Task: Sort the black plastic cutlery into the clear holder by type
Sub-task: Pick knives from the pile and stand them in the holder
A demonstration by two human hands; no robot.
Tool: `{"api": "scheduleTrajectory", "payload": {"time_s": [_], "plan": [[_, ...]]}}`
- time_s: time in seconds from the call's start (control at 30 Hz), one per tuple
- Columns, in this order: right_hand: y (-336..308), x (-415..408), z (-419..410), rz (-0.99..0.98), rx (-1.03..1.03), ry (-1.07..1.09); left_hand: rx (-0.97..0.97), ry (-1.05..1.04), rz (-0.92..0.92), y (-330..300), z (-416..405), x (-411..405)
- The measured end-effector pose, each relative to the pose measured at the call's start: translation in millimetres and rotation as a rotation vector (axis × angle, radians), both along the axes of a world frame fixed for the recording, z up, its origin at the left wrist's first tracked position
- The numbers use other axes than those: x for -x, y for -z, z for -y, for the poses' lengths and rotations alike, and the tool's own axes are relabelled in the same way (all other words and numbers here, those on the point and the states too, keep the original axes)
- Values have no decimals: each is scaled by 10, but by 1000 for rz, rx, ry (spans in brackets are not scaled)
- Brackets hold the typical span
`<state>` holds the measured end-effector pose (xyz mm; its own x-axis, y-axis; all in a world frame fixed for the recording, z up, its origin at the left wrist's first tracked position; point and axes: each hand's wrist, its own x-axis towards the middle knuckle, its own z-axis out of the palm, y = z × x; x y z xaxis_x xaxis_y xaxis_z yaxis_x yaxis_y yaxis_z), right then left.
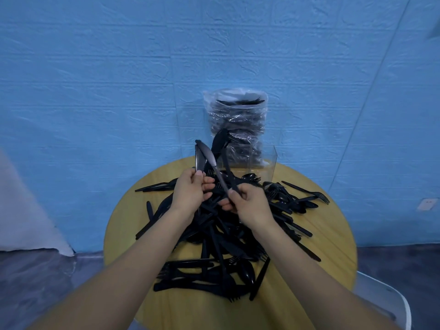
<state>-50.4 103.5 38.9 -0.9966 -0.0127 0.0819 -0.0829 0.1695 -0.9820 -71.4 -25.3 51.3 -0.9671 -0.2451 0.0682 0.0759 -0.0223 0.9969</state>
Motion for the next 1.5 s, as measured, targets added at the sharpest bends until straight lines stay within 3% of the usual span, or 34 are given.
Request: {"api": "scheduleTrajectory", "payload": {"time_s": [0.23,0.6,0.9,1.1,1.23,1.4,1.5], "plan": [[-40,-41,125,110,81,-166,-104,13,-34,-128,-122,-54],[-138,-77,78,43,-202,-181,112,-10,-33,-12,-116,-38],[-204,-42,58,-37,-354,-150,44,26,-36,-51,-80,-60],[-207,-52,60,-103,-463,-30,185,-51,23,18,8,-21],[-297,13,-47,-126,-440,70,122,-69,40,66,92,-42],[-364,5,-294,29,-217,-89,150,-129,20,82,313,-23],[-355,70,-379,-14,-283,-70,223,-132,-16,65,381,-31]]}}
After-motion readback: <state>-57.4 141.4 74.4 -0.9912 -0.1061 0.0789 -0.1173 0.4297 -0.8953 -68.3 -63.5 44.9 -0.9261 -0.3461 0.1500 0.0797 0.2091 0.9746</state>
